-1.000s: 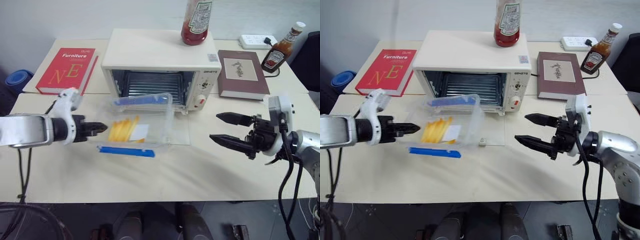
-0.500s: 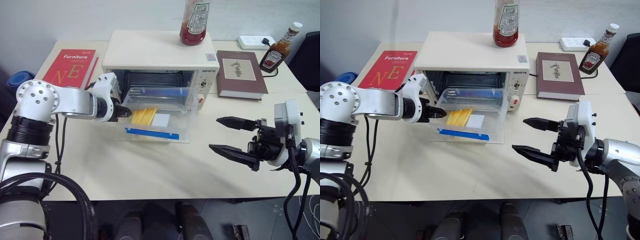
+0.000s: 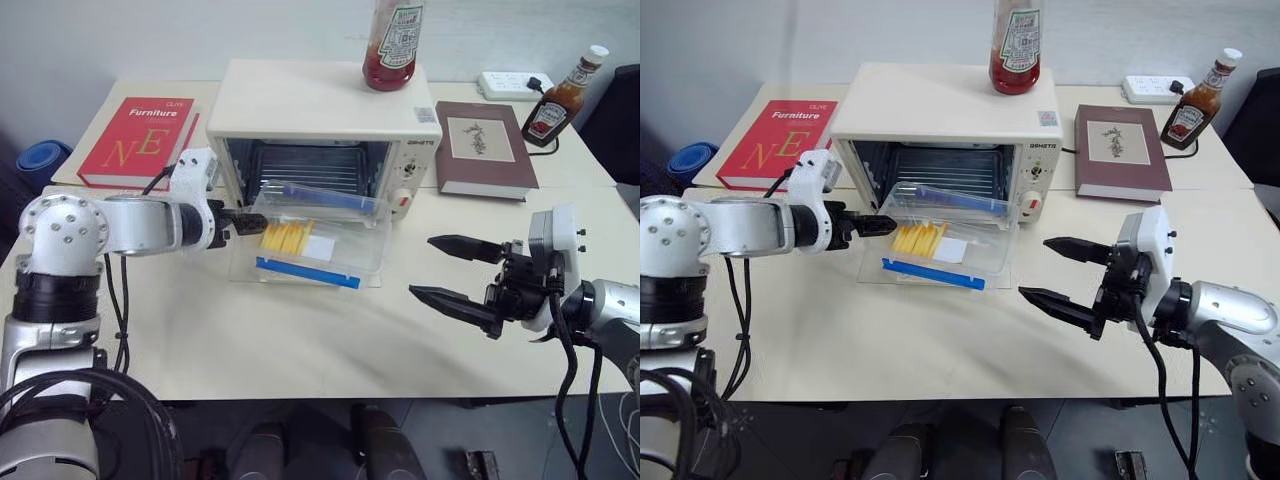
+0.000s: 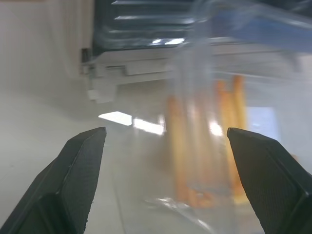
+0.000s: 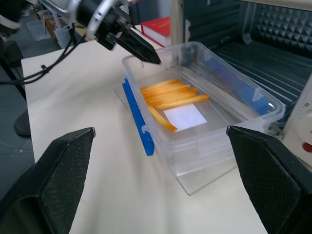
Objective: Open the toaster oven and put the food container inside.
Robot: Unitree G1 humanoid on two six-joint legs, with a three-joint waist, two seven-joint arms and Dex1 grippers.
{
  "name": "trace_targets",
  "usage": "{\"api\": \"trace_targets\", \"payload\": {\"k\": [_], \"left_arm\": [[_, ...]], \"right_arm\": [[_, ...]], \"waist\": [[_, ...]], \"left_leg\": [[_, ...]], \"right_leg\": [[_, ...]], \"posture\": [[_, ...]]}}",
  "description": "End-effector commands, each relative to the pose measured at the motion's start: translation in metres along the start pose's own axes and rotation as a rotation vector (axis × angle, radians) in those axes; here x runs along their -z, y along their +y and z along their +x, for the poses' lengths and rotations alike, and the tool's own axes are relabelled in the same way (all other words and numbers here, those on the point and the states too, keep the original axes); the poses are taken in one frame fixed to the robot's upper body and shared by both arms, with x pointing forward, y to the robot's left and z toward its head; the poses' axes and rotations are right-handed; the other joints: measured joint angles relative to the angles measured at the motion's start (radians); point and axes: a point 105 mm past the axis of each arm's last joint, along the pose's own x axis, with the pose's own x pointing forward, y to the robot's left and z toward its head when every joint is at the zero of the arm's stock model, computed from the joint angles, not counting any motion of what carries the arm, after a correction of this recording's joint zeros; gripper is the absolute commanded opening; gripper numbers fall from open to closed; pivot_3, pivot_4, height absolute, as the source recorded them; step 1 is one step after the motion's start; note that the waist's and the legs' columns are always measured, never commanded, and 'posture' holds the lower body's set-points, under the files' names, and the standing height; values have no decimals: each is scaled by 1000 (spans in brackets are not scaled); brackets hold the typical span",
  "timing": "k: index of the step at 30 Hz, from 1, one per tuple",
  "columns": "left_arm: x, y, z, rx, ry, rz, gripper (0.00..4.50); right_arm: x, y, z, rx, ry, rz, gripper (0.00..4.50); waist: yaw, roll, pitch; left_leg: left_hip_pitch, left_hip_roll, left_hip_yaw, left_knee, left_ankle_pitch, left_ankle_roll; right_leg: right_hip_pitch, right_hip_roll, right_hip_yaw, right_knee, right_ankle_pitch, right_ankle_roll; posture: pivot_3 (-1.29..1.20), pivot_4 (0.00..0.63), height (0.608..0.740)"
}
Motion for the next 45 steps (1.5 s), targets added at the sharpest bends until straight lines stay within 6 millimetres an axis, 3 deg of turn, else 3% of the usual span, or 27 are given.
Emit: {"api": "trace_targets", "payload": {"k": [1,2,5,8,13,16,19,21,23,25,29,34,37,40,42,45], "left_arm": [[-21,-8,-24,88,-158,62,4214],[-24,-7,-29,106,-192,75,4214],[-29,-9,-46,210,-291,120,4247],[-16,-23,-61,371,-288,237,3669],[45,-41,-73,563,-42,558,2126],[65,-41,-68,591,32,648,1148],[70,-42,-54,580,40,702,182],[70,-42,-44,555,29,721,182],[67,-43,-36,537,2,715,182],[64,-42,-26,505,-24,716,182],[57,-36,-11,426,-67,686,182],[52,-33,0,369,-110,649,182],[53,-36,0,378,-113,643,182],[56,-36,0,383,-108,643,182],[56,-35,2,381,-105,641,182],[55,-34,5,379,-105,637,182]], "right_arm": [[-4,-11,-4,27,7,-30,4500],[-2,-14,-4,30,17,-28,4500],[3,-18,-5,18,32,6,3905],[7,-15,-6,-13,55,10,2918],[12,-7,-1,-49,50,36,1166],[22,-3,7,-73,75,38,54],[41,-13,21,-19,152,9,0],[46,-22,31,20,164,5,0],[43,-26,43,27,134,12,0],[39,-25,55,3,107,-1,0],[33,-28,72,-7,70,-14,0],[28,-36,68,43,67,-37,0],[27,-26,51,21,89,-40,0],[29,0,42,-77,101,-19,0],[29,13,46,-119,81,6,0],[30,15,62,-114,47,38,0]], "waist": [[1,0,0],[2,0,0],[2,0,0],[0,0,0],[-3,0,0],[1,0,0],[2,0,0],[0,0,0],[0,0,0],[-3,0,0],[-4,0,0],[-2,0,0],[2,0,0],[5,0,0],[-2,0,0],[-19,0,0]], "left_leg": [[0,0,0,0,0,1],[0,0,0,0,0,1],[1,0,0,0,-1,3],[1,0,0,-1,-1,3],[0,1,2,-3,-2,5],[1,1,2,-3,-2,6],[2,1,0,-2,-1,8],[3,1,0,-2,-1,8],[3,1,0,0,-1,8],[3,1,0,0,-1,9],[1,2,-1,-2,-2,10],[0,1,-1,-1,-2,10],[1,2,-1,-1,-2,10],[0,2,-1,-1,-2,10],[2,2,-1,-1,-2,10],[5,2,-1,-1,-2,11]], "right_leg": [[0,0,0,0,0,0],[0,0,0,0,0,0],[1,0,0,0,0,0],[1,0,0,-1,0,-1],[1,0,0,-5,-1,-2],[2,0,0,-5,-1,-2],[5,1,-1,-8,-1,-4],[9,1,-1,-11,-7,-14],[10,1,0,-12,-5,-12],[9,1,0,-10,3,1],[6,2,-1,-9,4,1],[5,1,-1,-9,4,1],[5,1,-1,-8,4,1],[6,1,-2,-9,4,1],[7,1,-1,-10,4,1],[10,2,-1,-9,4,1]], "posture": [[0,150,740],[0,150,740],[0,150,740],[0,150,740],[0,150,740],[0,150,740],[0,150,740],[0,150,740],[0,150,740],[0,150,740],[0,150,740],[0,150,740],[0,150,740],[0,150,740],[0,150,740],[0,150,740]]}}
